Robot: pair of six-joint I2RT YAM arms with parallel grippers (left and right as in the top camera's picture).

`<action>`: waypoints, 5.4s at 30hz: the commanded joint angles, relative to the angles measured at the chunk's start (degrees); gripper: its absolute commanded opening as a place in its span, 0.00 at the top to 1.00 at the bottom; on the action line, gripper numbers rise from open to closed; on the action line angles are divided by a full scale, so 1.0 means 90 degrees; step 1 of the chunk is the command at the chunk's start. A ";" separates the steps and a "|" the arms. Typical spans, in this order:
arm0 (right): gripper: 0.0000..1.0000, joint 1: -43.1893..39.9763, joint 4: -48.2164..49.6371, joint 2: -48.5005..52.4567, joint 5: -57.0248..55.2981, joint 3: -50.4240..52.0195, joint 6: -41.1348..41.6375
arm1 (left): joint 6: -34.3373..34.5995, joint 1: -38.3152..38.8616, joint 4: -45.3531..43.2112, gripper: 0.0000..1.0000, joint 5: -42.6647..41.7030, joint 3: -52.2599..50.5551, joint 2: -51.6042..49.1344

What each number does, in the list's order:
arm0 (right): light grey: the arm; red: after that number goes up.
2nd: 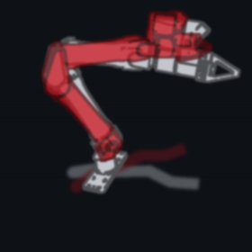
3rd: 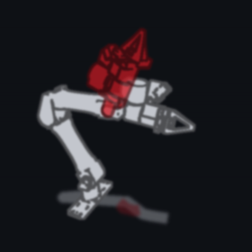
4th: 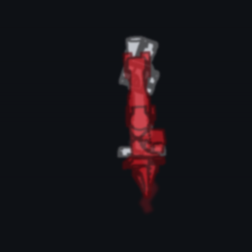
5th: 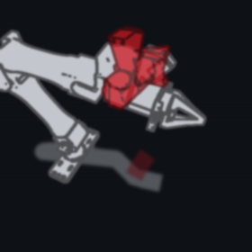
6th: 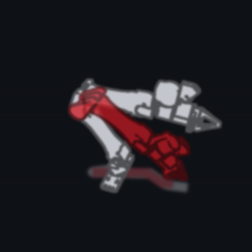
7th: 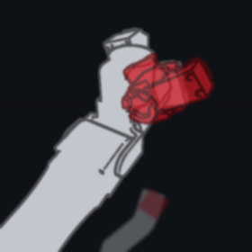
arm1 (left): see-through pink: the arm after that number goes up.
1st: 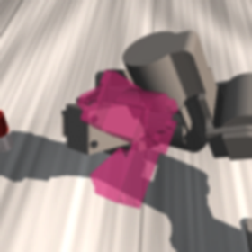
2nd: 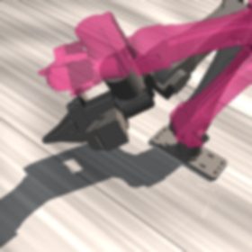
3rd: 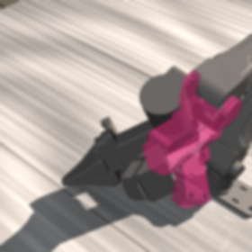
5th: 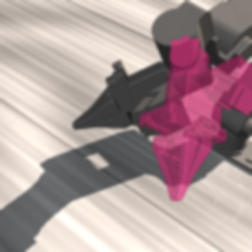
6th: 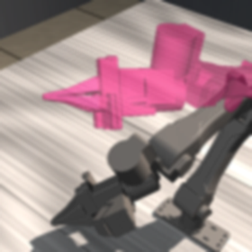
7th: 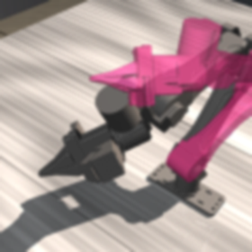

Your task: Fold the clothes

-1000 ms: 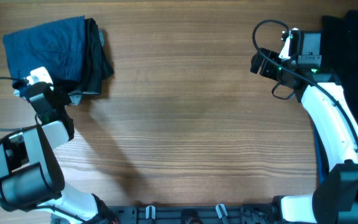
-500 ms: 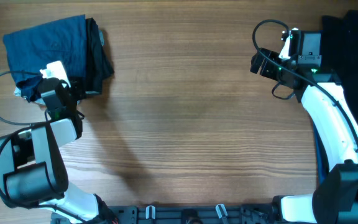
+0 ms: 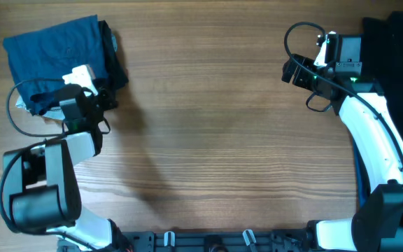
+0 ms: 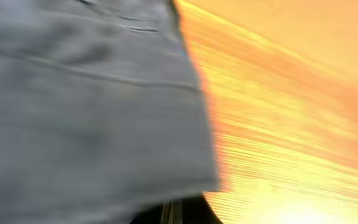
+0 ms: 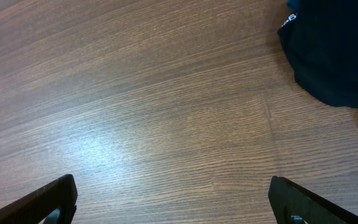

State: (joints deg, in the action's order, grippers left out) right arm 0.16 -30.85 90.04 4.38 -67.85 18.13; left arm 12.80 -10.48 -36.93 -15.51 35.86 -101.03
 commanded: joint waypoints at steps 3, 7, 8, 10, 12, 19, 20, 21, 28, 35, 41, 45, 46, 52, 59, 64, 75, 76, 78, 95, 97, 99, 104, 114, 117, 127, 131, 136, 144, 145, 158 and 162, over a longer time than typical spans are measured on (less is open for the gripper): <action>0.00 -0.0027 0.0017 0.0061 -0.0107 0.0029 0.0002 | 0.1166 0.0051 0.0226 0.93 -0.1379 -0.0007 0.1188; 0.00 -0.0027 0.0017 0.0061 -0.0107 0.0029 0.0002 | 0.1183 -0.0129 0.0226 0.88 -0.1039 -0.0007 0.2293; 0.00 -0.0027 0.0015 0.0061 -0.0107 0.0029 0.0002 | 0.1214 -0.0289 0.0226 0.86 -0.0763 -0.0007 0.2494; 0.00 -0.0027 0.0015 0.0061 -0.0107 0.0029 0.0005 | 0.1571 -0.0690 0.0219 0.85 -0.0277 -0.0007 0.2620; 0.01 -0.0027 0.0017 0.0061 -0.0107 0.0029 0.0005 | 0.1836 -0.1129 0.0197 0.85 -0.0095 -0.0007 0.2511; 0.00 -0.0027 0.0015 0.0061 -0.0107 0.0029 0.0005 | 0.2011 -0.1812 -0.1729 0.85 -0.0549 0.0243 0.0444; 0.00 -0.0027 0.0015 0.0061 -0.0107 0.0029 0.0002 | 0.2195 -0.1814 -0.1773 0.86 -0.0639 0.0549 -0.0039; 0.00 -0.0027 0.0015 0.0061 -0.0107 0.0029 0.0005 | 0.2205 -0.1814 -0.1749 0.87 -0.0631 0.0690 -0.0284; 0.00 -0.0027 0.0015 0.0061 -0.0104 0.0029 0.0002 | 0.2021 -0.2188 -0.0284 0.89 0.0430 0.0792 -0.0823; 0.00 -0.0027 0.0015 0.0061 -0.0107 0.0029 0.0002 | 0.1664 -0.2215 -0.1277 0.93 -0.0714 0.0794 -0.0515; 0.00 -0.0027 0.0015 0.0061 -0.0107 0.0029 0.0002 | 0.3031 -0.2120 -0.1537 0.89 -0.1069 0.0794 0.1071; 0.00 -0.0027 0.0017 0.0061 -0.0107 0.0029 0.0002 | 0.3130 -0.1846 -0.1294 0.86 -0.1086 0.0794 0.1219; 0.00 -0.0027 0.0015 0.0061 -0.0107 0.0029 0.0002 | 0.3130 -0.1753 -0.1246 0.86 -0.1093 0.0794 0.1115; 0.00 -0.0027 0.0017 0.0061 -0.0107 0.0029 0.0002 | 0.3128 -0.1304 -0.1396 0.87 -0.1209 0.0821 0.0036; 0.00 -0.0027 0.0017 0.0061 -0.0107 0.0029 0.0002 | 0.3126 -0.1037 -0.1945 0.87 -0.1654 0.0981 -0.1375; 0.01 -0.0027 0.0015 0.0061 -0.0107 0.0029 0.0005 | 0.2939 -0.1042 -0.1518 0.88 -0.1698 0.0981 -0.2006; 0.00 -0.0027 0.0015 0.0061 -0.0107 0.0029 0.0005 | 0.4813 -0.1613 -0.2929 0.89 -0.2494 0.0984 -0.0483; 0.00 -0.0027 0.0015 0.0061 -0.0107 0.0029 0.0005 | 0.4821 -0.1739 -0.2725 0.89 -0.2482 0.0984 -0.0415; 0.00 -0.0027 0.0017 0.0061 -0.0107 0.0029 0.0002 | 0.4823 -0.2106 -0.2416 0.89 -0.2511 0.0981 -0.0374; 0.01 -0.0027 0.0017 0.0061 -0.0107 0.0029 0.0002 | 0.3653 -0.3427 0.0168 0.96 -0.1399 0.0984 -0.0121; 0.00 -0.0027 0.0015 0.0061 -0.0107 0.0029 0.0002 | 0.3954 -0.3424 0.0092 0.96 -0.1443 0.0984 0.0423; 0.00 -0.0027 0.0015 0.0061 -0.0107 0.0029 0.0002 | 0.4235 -0.3359 0.0102 0.96 -0.1685 0.0984 0.1316; 0.00 -0.0027 0.0017 0.0061 -0.0107 0.0029 0.0005 | 0.4311 -0.2703 0.0964 0.93 -0.1795 0.0981 0.3021; 0.00 -0.0027 0.0015 0.0061 -0.0107 0.0029 0.0005 | 0.1642 0.0206 0.4607 0.92 0.1530 0.0981 0.3123; 0.01 -0.0027 0.0015 0.0061 -0.0107 0.0029 0.0002 | 0.1088 0.0957 0.4908 0.88 0.2676 0.0981 0.2858; 0.00 -0.0027 0.0017 0.0061 -0.0107 0.0029 0.0002 | 0.1073 0.1188 0.5236 0.00 0.2897 0.0981 0.2584; 0.01 -0.0027 0.0015 0.0061 -0.0107 0.0029 0.0005 | 0.1073 0.1188 0.5234 0.00 0.2897 0.0979 0.2584; 0.00 -0.0027 0.0017 0.0061 -0.0107 0.0029 0.0005 | 0.1076 0.1188 0.5231 0.00 0.2897 0.0979 0.2584; 0.00 0.0019 0.0012 -0.0403 -0.0107 0.0029 0.0002 | 0.1076 0.1188 0.5231 0.00 0.2897 0.0979 0.2584; 0.00 0.0085 0.0015 -0.0726 -0.0107 0.0029 0.0002 | 0.1076 0.1190 0.5231 0.00 0.2897 0.0979 0.2584; 0.00 0.1212 0.0022 -0.5515 -0.0109 0.0899 0.0005 | 0.1076 0.1188 0.5231 0.00 0.2897 0.0979 0.2584; 0.01 0.1205 -0.0085 -0.7308 -0.0112 0.2727 0.0002 | 0.1076 0.1188 0.5231 0.00 0.2897 0.0979 0.2584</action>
State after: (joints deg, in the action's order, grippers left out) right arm 10.85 -29.98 32.67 3.97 -54.11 18.13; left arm 23.14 0.16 10.33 9.63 44.84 -77.43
